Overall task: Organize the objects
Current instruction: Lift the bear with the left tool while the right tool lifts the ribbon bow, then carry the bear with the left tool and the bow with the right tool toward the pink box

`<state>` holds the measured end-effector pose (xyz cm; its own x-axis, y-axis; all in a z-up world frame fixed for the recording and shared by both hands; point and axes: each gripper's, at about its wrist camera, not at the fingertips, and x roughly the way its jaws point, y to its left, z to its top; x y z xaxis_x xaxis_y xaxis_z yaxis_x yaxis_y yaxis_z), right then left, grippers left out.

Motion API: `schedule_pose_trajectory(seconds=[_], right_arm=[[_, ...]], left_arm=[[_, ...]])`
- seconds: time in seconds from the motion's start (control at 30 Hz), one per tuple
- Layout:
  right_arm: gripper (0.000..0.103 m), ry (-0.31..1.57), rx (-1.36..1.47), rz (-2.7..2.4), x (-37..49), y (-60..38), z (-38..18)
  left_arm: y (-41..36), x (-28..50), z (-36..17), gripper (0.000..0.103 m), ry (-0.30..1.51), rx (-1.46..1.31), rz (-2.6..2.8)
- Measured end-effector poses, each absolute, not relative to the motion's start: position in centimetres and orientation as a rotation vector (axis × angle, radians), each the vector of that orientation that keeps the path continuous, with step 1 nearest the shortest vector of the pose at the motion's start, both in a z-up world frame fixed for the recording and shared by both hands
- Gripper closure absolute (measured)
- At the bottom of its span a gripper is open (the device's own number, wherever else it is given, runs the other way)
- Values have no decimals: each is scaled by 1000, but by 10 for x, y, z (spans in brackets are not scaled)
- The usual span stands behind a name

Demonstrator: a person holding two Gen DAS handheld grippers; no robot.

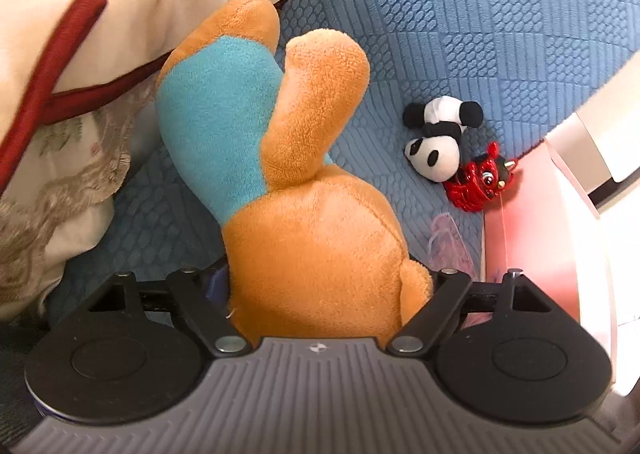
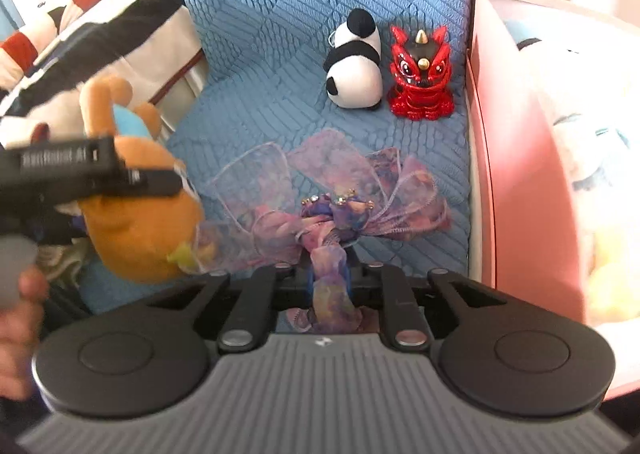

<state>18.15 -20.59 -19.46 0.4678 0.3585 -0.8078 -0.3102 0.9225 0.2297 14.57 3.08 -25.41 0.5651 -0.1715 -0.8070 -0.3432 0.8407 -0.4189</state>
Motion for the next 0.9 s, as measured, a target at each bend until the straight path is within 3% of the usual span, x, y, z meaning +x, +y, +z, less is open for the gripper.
schedule_pose_trajectory(seconds=[0.9], right_arm=[[88, 998, 142, 447, 161, -244, -139]], left_arm=[[-15, 132, -200, 19, 1034, -492, 9]])
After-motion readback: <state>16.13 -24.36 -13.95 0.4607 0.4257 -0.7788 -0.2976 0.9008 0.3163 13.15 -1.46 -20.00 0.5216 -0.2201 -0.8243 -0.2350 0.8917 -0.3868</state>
